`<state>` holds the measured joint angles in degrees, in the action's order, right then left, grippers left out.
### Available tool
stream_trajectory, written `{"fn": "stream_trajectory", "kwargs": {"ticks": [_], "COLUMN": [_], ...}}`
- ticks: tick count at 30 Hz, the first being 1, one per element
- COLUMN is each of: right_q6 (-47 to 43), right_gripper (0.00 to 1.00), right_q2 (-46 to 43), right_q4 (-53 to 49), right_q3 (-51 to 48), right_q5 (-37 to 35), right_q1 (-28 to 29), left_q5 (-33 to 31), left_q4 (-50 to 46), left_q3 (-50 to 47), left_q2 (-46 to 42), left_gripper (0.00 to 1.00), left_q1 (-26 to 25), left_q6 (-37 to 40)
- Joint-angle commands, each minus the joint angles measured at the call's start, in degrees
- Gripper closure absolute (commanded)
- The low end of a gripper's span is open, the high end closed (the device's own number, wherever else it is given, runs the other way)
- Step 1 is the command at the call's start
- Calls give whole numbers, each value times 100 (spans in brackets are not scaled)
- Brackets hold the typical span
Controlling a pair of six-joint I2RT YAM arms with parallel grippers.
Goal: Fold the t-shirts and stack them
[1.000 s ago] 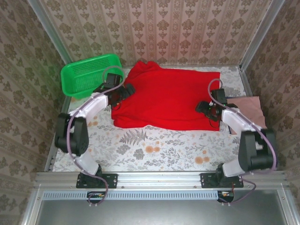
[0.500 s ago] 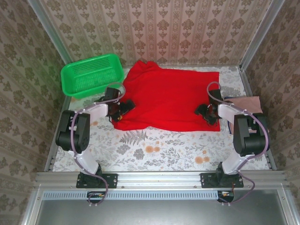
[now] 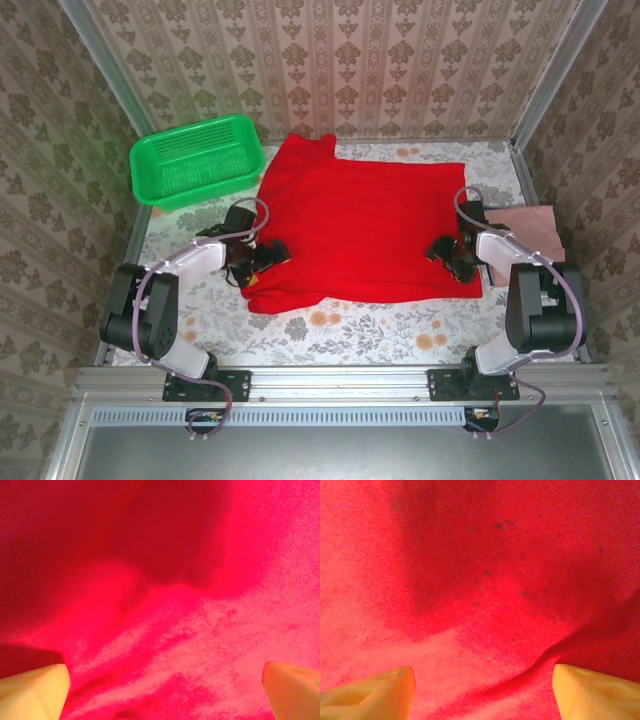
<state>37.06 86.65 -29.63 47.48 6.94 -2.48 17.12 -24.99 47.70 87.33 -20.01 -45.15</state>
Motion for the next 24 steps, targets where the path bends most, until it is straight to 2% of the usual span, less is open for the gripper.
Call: {"fn": "stream_trajectory", "kwargs": {"ticks": [1, 5, 10, 15, 18, 21, 24], "right_q6": [-429, -1006, -1413, -1251, -1190, -1256, -1341], "right_gripper": [26, 25, 24, 24, 24, 24, 24], "right_q2": [-571, -893, -866, -729, -470, -335, -226], "right_q4": [92, 293, 389, 539, 563, 485, 439], "right_q3": [48, 216, 443, 480, 529, 658, 764], "right_q5": [96, 315, 387, 303, 320, 319, 326], "right_q1": [-3, 147, 687, 1152, 1290, 1343, 1349], "left_q5": [-536, -1051, -983, -1216, -1376, -1253, -1154], "left_q4": [-436, -652, -1138, -1146, -1601, -1905, -1884], "left_q3": [309, 152, -209, -1208, -1669, -1955, -2339], "left_q2": [-345, -952, -1503, -3030, -4007, -4729, -5215], "left_gripper": [0, 0, 0, 0, 0, 3, 14], "left_q1": [-21, 4, 22, -180, -180, -198, -196], "left_q6": [218, 365, 64, 35, -97, -34, -23]}}
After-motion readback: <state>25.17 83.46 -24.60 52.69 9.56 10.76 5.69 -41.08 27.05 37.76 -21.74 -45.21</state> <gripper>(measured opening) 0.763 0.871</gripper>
